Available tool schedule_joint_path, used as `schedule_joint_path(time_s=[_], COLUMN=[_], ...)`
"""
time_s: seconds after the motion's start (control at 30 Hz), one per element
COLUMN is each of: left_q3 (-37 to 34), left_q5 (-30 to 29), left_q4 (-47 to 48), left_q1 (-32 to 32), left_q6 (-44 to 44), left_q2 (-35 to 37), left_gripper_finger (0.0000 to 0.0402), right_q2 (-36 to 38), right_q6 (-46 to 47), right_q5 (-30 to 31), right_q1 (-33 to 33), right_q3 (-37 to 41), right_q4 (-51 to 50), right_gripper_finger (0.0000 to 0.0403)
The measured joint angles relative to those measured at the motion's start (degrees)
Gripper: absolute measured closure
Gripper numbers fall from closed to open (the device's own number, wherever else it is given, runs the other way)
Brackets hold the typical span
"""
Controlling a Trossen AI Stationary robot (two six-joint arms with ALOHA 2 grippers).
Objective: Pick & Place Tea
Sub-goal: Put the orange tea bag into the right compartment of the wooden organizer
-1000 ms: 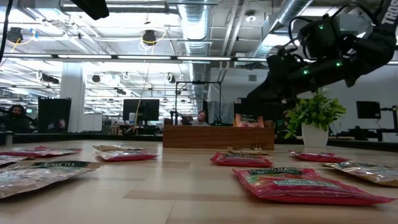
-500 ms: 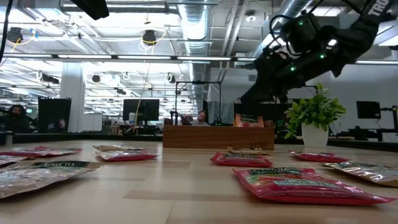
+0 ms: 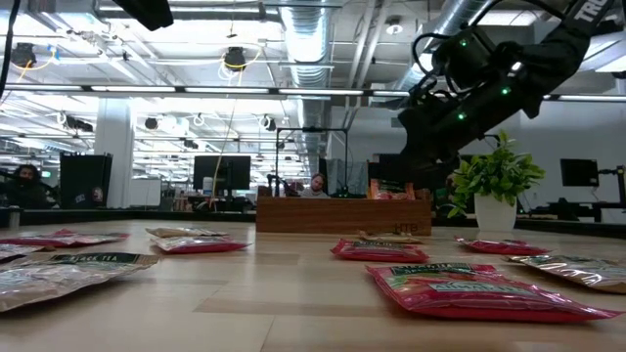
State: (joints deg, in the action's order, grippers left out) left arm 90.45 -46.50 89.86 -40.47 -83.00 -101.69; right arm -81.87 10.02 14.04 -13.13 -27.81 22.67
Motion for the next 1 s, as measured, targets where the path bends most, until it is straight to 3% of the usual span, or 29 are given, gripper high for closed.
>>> schedule_joint_path(time_s=[1.0], left_q3=[0.00], left_q5=[-0.83], left_q4=[-0.31], left_q1=[-0.02], left_q6=[0.07], left_q2=[0.00], left_gripper_finger=[0.0234], right_q2=[0.00], right_q6=[-0.09], right_q5=[-2.14], right_q1=[-0.02], right_q3=[0.02], right_q4=[-2.34], right_gripper_finger=[0.0402])
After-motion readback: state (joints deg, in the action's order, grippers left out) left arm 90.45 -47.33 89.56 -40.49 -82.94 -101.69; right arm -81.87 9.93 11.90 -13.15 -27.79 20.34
